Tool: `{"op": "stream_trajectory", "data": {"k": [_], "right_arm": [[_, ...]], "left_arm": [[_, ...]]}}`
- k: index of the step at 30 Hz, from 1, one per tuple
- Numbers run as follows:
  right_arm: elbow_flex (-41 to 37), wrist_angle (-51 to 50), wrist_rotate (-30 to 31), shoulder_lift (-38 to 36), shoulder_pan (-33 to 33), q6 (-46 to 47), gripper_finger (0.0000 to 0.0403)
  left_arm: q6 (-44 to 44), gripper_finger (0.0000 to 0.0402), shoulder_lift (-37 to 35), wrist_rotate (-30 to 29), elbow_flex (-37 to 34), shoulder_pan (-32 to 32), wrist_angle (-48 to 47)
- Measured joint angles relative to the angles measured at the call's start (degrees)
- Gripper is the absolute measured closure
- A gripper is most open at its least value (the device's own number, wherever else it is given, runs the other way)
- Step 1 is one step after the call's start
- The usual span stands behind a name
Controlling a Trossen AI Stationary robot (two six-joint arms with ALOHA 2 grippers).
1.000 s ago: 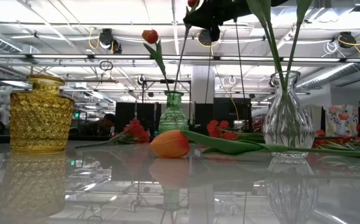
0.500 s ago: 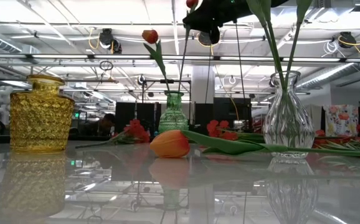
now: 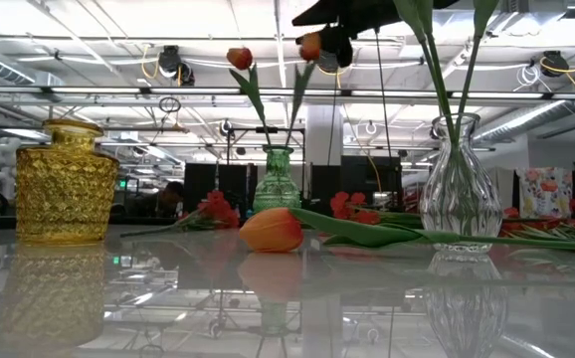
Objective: Sort flowers into vase by color
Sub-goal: Put the right orange flower into the green vase, then put the middle red flowers into the yellow vase
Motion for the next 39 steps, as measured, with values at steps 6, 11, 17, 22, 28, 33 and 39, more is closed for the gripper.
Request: {"op": "stream_trajectory", "data": {"k": [6,11,17,22,28,33,39], "right_arm": [[0.0,-0.1,0.1,-1.8,0.0,1.0,0.0157],[0.0,-0.5,1.4,-6.1,0.0,1.6,0.012],[0.0,-6.3,1.9,-14.8,0.0,0.5,0.0105],[0.0,-19.8,11.1,-24.0,0.0,-6.4,0.0112],[0.0,-31.4,17.7,-29.7,0.0,-8.2,0.0127],[-1.5,-37.2,28.2,-31.6,-0.1,-6.8,0.0141],[-11.8,-34.2,31.3,-34.5,-0.9,-5.2,0.0159]], "left_arm": [[0.0,0.0144,0.0,0.0,0.0,0.0,-0.2],[0.0,0.0144,0.0,0.1,0.0,0.0,-0.3],[-0.3,0.0144,0.0,0.1,0.0,-0.1,-0.6],[-1.2,0.0144,0.0,0.4,0.0,-0.7,-1.1],[-1.4,0.0144,0.0,0.4,0.0,-0.9,-0.5],[-2.8,0.0144,0.0,0.4,0.0,-0.9,0.4],[-4.5,0.0144,0.0,0.3,0.0,-2.0,0.2]]}}
